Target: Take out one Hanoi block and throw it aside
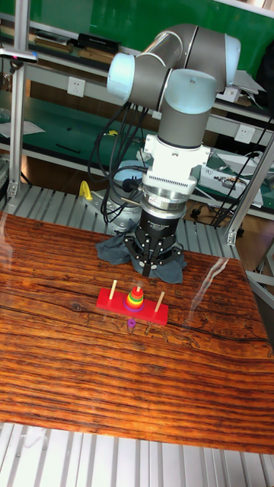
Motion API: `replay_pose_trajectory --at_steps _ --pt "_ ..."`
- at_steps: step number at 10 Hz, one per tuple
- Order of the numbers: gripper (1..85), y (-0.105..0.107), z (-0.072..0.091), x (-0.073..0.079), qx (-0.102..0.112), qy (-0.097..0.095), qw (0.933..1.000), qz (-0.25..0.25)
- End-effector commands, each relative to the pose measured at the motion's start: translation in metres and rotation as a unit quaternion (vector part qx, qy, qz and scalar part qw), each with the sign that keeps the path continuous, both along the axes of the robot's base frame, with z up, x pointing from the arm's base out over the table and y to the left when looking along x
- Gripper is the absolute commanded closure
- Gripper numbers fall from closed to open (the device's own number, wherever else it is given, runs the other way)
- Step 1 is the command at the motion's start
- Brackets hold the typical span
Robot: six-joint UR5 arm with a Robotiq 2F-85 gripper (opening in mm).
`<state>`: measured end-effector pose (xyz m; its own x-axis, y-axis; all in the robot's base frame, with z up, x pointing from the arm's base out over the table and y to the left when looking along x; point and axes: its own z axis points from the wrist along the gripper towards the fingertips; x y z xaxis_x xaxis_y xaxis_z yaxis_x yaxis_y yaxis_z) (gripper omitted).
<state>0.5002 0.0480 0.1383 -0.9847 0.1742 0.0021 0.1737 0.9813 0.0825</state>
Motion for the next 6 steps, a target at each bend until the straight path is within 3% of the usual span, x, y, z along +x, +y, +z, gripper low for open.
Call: replay_pose_trajectory --at_steps 1,6 --pt "70.7 0.0056 -0.0023 0.0022 0.011 -0.009 0.9999 0.005" --pt "65.7 0.0033 -0.008 0.0019 0.006 -0.017 0.9998 0.012"
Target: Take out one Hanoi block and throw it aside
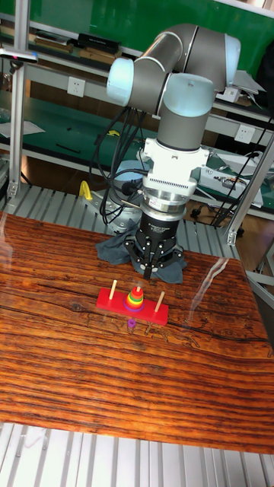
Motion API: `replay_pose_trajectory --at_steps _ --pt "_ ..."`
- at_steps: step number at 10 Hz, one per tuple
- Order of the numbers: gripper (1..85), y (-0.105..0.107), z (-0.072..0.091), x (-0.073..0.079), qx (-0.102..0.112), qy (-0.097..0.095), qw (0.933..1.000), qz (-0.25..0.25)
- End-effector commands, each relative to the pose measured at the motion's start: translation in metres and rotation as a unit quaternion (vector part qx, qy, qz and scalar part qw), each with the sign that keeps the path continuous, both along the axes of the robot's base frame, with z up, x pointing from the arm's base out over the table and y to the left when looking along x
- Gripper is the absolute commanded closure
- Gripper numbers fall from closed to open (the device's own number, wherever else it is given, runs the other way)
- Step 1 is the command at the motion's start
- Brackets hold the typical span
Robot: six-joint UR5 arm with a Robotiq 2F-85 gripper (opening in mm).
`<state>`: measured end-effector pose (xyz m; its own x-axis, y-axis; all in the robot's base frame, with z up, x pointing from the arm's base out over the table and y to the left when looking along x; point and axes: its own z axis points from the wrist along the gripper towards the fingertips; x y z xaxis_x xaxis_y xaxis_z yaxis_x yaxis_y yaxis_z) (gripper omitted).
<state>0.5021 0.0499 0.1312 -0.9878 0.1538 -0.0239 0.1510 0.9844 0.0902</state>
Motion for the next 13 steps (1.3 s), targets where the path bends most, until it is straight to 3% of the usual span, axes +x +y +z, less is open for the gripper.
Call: replay_pose_trajectory --at_steps 1,2,5,8,13 --pt "64.3 0.001 -0.002 -0.007 0.004 0.007 0.9999 0.009" --pt "64.0 0.004 -0.001 -0.012 0.009 0.015 0.9998 0.008" --pt "64.0 0.005 -0.003 -0.011 0.01 0.013 0.9998 0.007" --pt "63.7 0.003 -0.005 -0.025 -0.001 0.035 0.9993 0.016" --pt "62.7 -0.002 -0.008 -0.022 -0.009 0.027 0.9994 0.018"
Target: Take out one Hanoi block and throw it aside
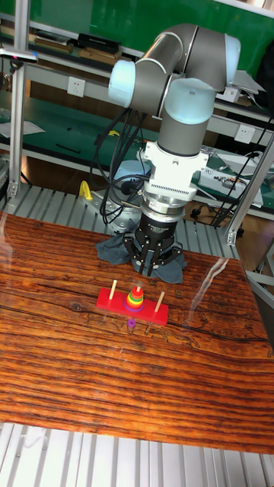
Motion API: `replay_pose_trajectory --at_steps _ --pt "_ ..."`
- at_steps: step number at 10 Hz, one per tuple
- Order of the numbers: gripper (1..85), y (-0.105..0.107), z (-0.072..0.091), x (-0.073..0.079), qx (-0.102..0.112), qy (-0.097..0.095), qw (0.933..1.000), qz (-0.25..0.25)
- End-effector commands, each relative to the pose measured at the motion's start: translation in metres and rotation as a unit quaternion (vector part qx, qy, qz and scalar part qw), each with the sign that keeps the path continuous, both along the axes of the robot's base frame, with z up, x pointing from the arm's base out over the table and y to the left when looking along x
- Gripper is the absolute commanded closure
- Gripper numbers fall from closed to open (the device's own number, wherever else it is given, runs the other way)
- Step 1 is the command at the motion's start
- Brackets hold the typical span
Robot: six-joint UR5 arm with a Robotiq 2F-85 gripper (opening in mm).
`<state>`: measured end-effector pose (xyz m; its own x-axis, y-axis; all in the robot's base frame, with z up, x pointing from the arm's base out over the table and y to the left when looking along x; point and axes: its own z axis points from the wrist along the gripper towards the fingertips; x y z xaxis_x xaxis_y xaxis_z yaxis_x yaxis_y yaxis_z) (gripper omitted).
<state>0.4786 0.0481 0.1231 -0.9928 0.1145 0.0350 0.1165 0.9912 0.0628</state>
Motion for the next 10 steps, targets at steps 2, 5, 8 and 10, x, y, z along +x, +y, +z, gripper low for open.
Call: replay_pose_trajectory --at_steps 2,5,8,10 --pt "60.0 0.0037 -0.0004 0.0056 0.008 -0.011 0.9999 -0.006" --pt "57.7 0.0051 -0.0018 0.009 0.012 -0.017 0.9998 -0.005" --pt "57.3 0.0036 -0.0036 0.0099 0.009 -0.018 0.9998 -0.005" --pt "55.3 0.0039 -0.0053 0.0115 0.014 -0.024 0.9996 -0.004"
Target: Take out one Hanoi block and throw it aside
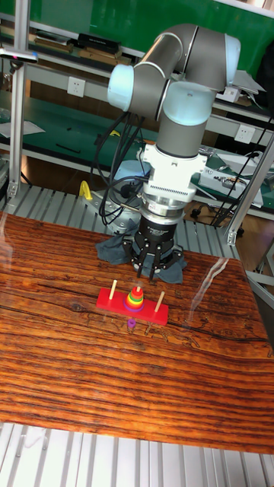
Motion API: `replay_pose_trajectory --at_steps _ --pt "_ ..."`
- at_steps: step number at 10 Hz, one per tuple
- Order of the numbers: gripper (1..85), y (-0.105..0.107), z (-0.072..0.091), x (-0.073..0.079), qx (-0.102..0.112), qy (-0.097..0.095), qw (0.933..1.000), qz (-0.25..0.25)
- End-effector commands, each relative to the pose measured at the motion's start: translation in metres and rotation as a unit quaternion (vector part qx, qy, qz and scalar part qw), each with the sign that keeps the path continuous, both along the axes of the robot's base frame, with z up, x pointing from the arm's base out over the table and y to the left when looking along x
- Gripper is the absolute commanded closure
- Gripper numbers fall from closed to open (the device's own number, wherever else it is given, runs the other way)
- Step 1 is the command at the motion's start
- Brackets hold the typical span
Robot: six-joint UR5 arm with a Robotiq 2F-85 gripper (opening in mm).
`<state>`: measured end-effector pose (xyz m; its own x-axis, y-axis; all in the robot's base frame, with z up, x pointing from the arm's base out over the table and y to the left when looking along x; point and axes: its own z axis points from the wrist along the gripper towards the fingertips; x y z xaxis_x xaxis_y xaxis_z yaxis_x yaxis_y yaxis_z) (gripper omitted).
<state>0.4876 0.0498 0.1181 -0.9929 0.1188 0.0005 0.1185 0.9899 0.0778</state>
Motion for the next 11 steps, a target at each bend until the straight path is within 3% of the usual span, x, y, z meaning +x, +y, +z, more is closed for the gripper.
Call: replay_pose_trajectory --at_steps 1,5,6,7,8,9,11 --pt "51.0 0.002 -0.001 0.004 0.01 -0.01 0.9999 0.002" --pt "50.7 -0.009 -0.007 0.002 -0.016 -0.013 0.9997 0.012" --pt "50.7 -0.006 -0.009 -0.005 -0.012 -0.003 0.9998 0.013" --pt "50.7 0.001 -0.008 -0.01 0.001 0.005 0.9999 0.011" --pt "48.3 0.016 -0.007 -0.01 0.028 0.006 0.9995 0.01" --pt "46.7 0.022 -0.007 -0.01 0.035 0.009 0.9993 0.009" --pt "46.7 0.011 -0.018 -0.006 0.003 0.002 0.9999 0.016"
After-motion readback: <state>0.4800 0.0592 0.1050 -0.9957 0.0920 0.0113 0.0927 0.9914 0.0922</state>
